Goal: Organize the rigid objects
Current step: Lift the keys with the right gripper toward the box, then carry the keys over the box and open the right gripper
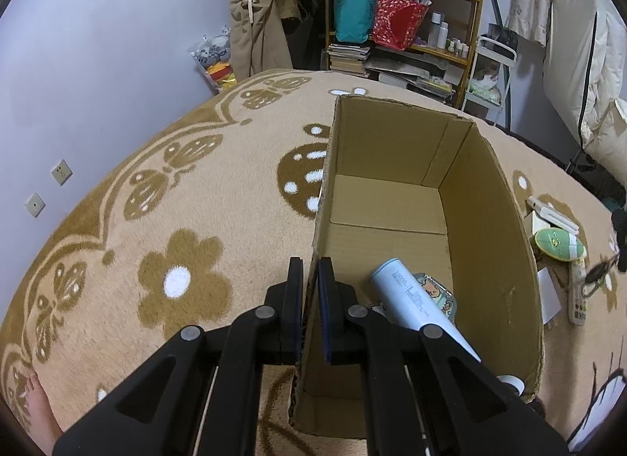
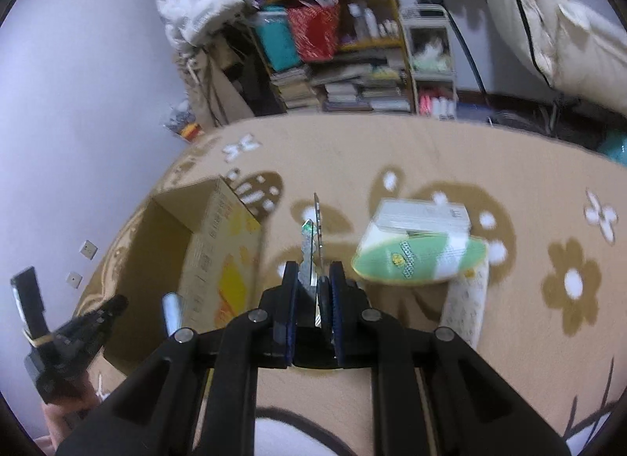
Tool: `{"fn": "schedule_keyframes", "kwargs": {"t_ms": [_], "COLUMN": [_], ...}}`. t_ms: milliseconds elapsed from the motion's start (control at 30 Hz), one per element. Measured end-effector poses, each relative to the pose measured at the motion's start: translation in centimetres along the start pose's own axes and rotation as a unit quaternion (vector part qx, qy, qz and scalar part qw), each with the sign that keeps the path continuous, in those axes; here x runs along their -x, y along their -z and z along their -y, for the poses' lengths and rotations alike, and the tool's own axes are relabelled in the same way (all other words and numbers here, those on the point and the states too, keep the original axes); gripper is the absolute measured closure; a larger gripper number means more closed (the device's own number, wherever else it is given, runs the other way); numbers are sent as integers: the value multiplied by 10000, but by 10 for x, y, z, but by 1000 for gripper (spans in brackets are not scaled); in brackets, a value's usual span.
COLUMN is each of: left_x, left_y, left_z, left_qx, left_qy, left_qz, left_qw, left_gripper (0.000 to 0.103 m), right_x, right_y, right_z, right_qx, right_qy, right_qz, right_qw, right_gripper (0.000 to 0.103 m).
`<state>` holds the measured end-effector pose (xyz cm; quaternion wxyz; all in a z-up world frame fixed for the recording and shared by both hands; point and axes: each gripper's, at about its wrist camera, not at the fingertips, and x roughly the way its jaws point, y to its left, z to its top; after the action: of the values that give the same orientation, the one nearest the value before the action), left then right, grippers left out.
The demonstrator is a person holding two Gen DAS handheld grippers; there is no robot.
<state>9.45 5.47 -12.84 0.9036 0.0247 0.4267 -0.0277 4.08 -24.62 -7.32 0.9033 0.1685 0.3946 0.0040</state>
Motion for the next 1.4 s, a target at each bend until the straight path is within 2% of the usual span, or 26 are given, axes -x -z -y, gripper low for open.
{"fn": "schedule_keyframes", "kwargs": {"t_ms": [267, 467, 600, 833, 1067, 1400], "left_x": [1, 1, 2, 3, 2, 3], "left_y": [1, 1, 1, 0, 0, 0], "left_z": [0, 1, 2, 5, 5, 7], "left_qx": [-55, -77, -91, -140, -142, -178], "left_qy": [-6, -7, -4, -24, -21, -25], "left_qz": [14, 20, 30, 39, 41, 39], "left_qw": [10000, 10000, 10000, 9999, 9999, 9998], "left_gripper": [97, 97, 97, 97, 97, 97], "right_x": [13, 9, -1, -33, -59, -78], "right_y": [-32, -43, -39, -13, 3, 18], "right_z": [-58, -96, -111, -112, -113, -108], "right_qx": [474, 734, 809, 595, 619, 732], "right_qy": [-400, -789, -1003, -1427, -1409, -1039], "right_qz": [471, 595, 515, 104, -291, -576], "right_qw": [9970, 9924, 9903, 9879, 9877, 9902], "right_gripper": [86, 86, 86, 86, 86, 86]}}
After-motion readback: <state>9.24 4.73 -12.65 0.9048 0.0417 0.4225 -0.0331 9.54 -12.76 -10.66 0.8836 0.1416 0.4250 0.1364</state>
